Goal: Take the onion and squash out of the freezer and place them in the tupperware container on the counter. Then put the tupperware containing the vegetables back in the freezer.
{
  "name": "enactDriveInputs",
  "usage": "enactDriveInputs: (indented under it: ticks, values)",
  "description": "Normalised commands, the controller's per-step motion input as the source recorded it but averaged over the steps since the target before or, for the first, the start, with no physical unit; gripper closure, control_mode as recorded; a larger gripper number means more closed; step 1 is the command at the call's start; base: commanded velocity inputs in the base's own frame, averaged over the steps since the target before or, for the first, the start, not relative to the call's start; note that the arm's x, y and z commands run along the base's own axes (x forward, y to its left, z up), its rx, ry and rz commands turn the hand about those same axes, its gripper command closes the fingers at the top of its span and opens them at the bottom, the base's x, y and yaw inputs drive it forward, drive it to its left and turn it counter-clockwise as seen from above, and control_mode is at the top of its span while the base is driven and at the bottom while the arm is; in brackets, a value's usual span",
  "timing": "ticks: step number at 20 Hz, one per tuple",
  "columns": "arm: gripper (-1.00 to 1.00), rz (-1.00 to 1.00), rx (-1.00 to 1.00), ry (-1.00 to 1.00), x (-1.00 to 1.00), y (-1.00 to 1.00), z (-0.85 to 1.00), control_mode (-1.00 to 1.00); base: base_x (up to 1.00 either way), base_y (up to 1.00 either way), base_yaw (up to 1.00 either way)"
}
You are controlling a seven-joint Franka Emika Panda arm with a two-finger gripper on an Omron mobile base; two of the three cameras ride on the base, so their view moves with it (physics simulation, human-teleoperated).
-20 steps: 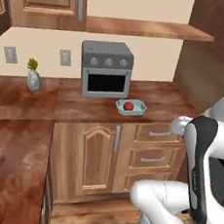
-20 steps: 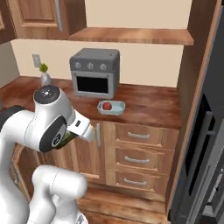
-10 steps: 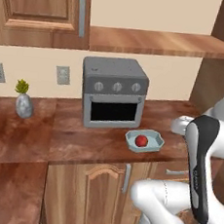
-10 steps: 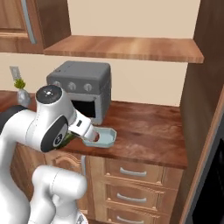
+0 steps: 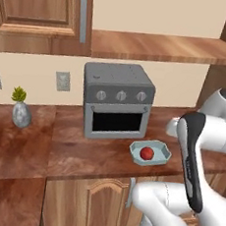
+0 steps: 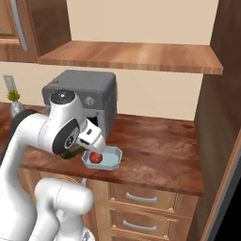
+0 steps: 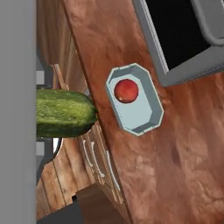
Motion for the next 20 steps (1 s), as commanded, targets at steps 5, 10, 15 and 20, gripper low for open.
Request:
enactDriveInputs:
  ticks: [5,10,15,20]
  values:
    - [1.00,-0.25,0.10,0.21,0.77,0.24,-0.61,-1.00,0.00,0.00,0.00]
    - [1.00,-0.24,0.20,0.16,0.66,0.05,-0.43,-1.00,0.00,0.00,0.00]
    - [1.00,-0.21,0.09,0.11,0.86,0.00,-0.54,-1.00,0.00,0.00,0.00]
    - [1.00,-0.23,0.01,0.08,0.83,-0.20,-0.39,-1.00,0.00,0.00,0.00]
